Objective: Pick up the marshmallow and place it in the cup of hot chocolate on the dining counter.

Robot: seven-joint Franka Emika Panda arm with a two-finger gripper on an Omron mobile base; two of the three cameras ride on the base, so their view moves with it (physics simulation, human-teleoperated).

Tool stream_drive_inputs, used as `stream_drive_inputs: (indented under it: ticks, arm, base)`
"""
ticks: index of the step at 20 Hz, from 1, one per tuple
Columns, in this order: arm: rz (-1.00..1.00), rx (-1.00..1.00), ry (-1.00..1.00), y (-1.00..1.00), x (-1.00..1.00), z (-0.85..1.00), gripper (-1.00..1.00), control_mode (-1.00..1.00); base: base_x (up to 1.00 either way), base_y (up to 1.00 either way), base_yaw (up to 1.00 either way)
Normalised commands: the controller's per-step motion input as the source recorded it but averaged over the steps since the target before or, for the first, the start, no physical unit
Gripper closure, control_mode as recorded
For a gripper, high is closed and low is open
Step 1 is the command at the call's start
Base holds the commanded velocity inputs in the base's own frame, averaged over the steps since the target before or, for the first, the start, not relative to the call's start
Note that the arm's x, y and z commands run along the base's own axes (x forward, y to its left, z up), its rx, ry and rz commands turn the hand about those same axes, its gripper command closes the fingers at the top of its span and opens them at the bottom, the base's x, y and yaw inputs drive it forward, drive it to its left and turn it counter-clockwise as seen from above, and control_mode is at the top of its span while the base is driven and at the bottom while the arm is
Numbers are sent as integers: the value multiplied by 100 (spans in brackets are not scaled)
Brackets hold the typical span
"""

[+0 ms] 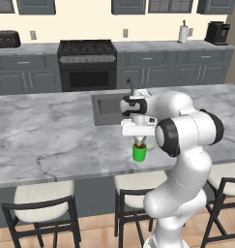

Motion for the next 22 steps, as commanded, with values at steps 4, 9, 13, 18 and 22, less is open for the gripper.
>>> stream_drive_inputs:
  ticks: [4,9,13,18,22]
  arm:
    - [0,0,0,0,14,-16,100,-100]
    - [0,0,0,0,3,-23,100,-100]
    - [0,0,0,0,-7,-9,-100,-100]
    - [0,0,-1,0,-19,0,-100,-100]
    - [0,0,-3,0,-23,0,-100,-100]
  base:
    - [0,0,0]
    - [0,0,0]
    - [0,0,0]
    - [0,0,0]
    - [0,0,0]
